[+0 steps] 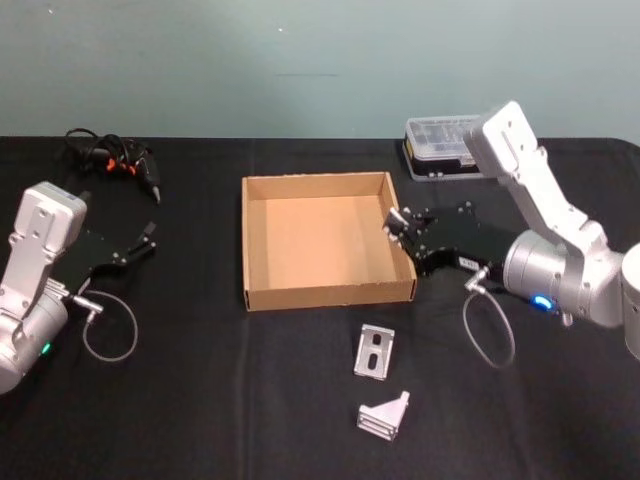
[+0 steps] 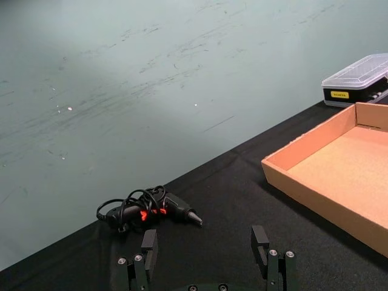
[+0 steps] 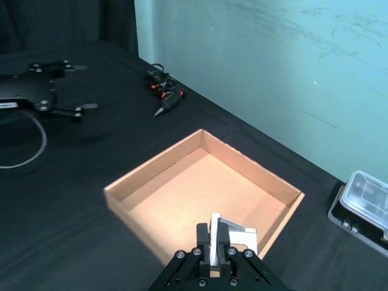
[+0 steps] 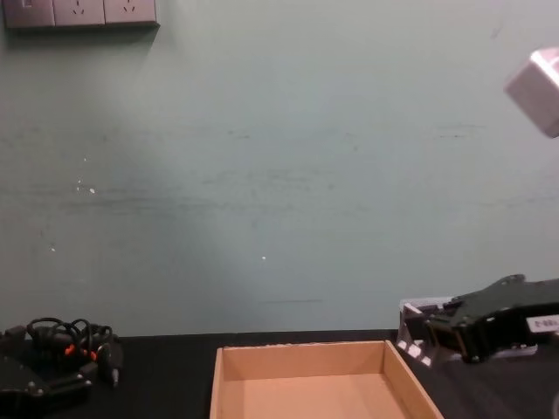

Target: Use one hand to pick up the angle iron from the table and place it into the box.

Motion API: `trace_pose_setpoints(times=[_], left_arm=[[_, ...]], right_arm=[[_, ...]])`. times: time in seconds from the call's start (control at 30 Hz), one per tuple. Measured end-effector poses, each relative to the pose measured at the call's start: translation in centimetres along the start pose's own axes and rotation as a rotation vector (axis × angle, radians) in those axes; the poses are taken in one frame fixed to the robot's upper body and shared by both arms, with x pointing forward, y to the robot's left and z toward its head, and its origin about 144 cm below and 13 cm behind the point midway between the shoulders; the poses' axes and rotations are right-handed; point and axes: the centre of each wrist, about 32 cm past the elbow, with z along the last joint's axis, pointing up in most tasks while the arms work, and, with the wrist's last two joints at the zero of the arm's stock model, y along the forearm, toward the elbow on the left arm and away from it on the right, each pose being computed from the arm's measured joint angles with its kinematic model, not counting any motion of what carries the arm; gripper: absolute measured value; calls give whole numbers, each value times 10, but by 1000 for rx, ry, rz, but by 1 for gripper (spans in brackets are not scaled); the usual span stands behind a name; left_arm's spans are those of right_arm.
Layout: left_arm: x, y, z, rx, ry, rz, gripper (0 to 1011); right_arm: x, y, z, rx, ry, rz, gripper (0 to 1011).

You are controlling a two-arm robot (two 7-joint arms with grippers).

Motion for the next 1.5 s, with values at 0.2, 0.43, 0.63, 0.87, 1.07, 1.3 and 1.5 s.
trace_pose_setpoints(times=[0.2, 0.43, 0.63, 0.87, 1.07, 1.3, 1.5], left_arm=[[0, 0, 0, 0, 0, 0, 1011], [0, 0, 0, 0, 0, 0, 1011], [0, 0, 0, 0, 0, 0, 1011], [0, 0, 0, 0, 0, 0, 1011], [0, 0, 0, 0, 0, 0, 1011], [0, 0, 0, 0, 0, 0, 1011], [0, 0, 0, 0, 0, 0, 1011]], right_arm=[[25, 25, 0, -23, -18, 6, 77], [48, 52, 3, -32, -34, 22, 77], [52, 75, 3, -39, -24, 57, 77], [41, 94, -9, -72, 44, 73, 75], [32, 103, -19, -95, 82, 55, 77], [31, 111, -25, -111, 100, 43, 77], [31, 115, -25, -114, 103, 41, 77]])
